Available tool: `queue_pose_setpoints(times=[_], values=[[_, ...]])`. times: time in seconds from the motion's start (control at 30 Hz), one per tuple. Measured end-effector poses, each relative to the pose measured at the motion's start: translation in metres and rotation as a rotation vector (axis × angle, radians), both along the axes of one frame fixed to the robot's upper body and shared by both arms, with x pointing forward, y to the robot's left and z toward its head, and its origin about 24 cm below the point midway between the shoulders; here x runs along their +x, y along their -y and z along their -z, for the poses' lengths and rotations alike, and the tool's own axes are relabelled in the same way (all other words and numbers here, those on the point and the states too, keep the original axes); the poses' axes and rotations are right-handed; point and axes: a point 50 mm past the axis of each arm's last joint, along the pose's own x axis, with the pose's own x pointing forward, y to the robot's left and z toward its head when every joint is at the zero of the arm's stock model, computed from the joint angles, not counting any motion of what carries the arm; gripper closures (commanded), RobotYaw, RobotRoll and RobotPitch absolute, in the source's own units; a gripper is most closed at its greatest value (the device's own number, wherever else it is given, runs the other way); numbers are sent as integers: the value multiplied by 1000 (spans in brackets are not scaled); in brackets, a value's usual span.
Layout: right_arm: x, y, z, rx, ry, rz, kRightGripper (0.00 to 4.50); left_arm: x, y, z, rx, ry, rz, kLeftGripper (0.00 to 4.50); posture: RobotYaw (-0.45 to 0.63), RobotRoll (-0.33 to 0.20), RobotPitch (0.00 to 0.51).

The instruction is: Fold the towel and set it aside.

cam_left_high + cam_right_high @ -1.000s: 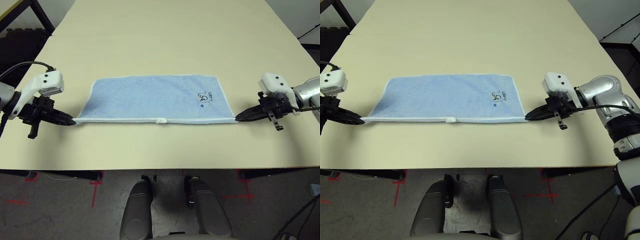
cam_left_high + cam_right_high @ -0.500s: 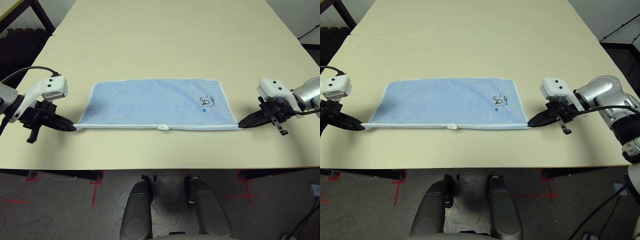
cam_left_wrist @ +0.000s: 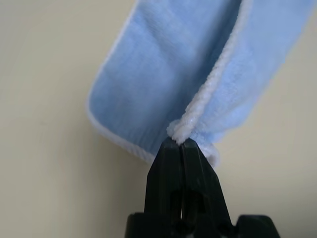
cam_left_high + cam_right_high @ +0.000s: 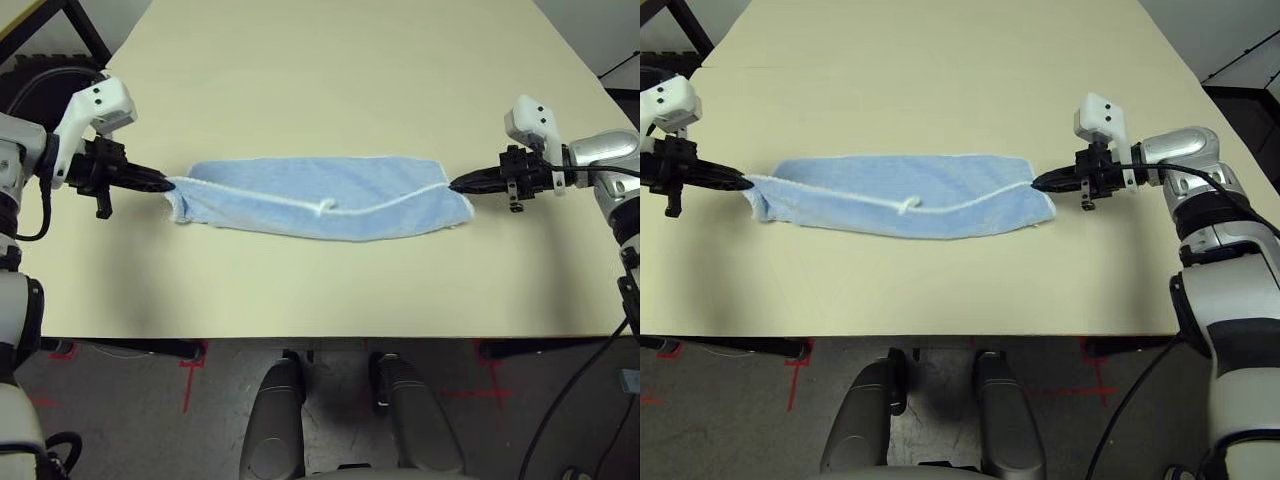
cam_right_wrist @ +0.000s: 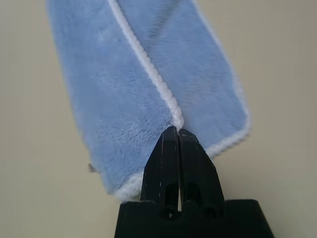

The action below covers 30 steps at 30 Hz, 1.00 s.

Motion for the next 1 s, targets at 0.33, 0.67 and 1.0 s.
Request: queue_pose_setpoints(times=[0.33,0.67,1.0], values=[[14,-10,15,-9,54,175,4500,9,-8,0,59,125,-145,4473,34,0,217],[27,-24,8,-24,169,284,4500,16,-6,3,96,175,-199,4473,34,0,213],[32,-31,13,-80,176,324,4500,20,-4,16,105,183,-229,4473,32,0,213]])
